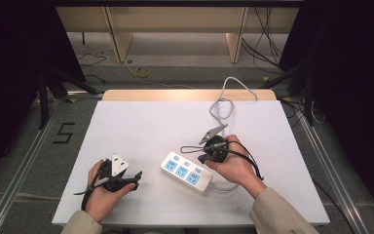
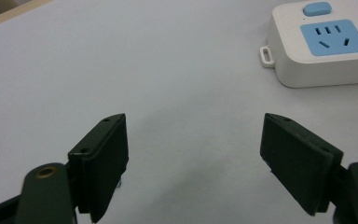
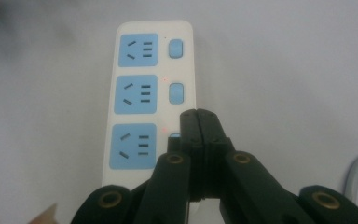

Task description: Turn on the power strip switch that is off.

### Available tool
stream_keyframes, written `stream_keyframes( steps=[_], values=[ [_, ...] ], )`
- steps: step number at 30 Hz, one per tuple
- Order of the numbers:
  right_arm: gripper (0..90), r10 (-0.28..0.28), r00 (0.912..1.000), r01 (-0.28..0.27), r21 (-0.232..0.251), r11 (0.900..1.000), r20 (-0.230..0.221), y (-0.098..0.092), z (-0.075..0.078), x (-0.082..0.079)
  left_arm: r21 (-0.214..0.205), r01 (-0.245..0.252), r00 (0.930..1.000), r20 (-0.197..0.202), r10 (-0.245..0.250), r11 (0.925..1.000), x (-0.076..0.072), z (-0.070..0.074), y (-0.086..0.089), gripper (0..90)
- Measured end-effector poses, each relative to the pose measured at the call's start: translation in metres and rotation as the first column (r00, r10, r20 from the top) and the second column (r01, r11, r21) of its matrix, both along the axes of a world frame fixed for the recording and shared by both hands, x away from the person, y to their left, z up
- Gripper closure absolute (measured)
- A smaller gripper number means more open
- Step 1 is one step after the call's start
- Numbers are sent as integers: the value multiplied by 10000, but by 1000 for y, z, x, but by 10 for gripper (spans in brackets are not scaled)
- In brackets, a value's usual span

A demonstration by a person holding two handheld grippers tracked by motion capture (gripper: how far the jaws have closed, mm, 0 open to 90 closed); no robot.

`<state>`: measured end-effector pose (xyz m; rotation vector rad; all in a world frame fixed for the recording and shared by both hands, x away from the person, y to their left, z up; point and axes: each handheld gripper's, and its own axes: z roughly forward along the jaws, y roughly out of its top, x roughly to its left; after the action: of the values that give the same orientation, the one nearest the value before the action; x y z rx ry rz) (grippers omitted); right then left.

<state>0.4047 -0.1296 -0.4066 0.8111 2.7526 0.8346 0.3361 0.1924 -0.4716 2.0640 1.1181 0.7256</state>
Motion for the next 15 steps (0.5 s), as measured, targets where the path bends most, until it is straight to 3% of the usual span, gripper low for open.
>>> stream_keyframes(
  steps=[15],
  values=[
    [900,136,9998,-139,-226,9996,-134,11,-4,8,10,29,10000,12,-29,10000,0,-1,0,233]
  ],
)
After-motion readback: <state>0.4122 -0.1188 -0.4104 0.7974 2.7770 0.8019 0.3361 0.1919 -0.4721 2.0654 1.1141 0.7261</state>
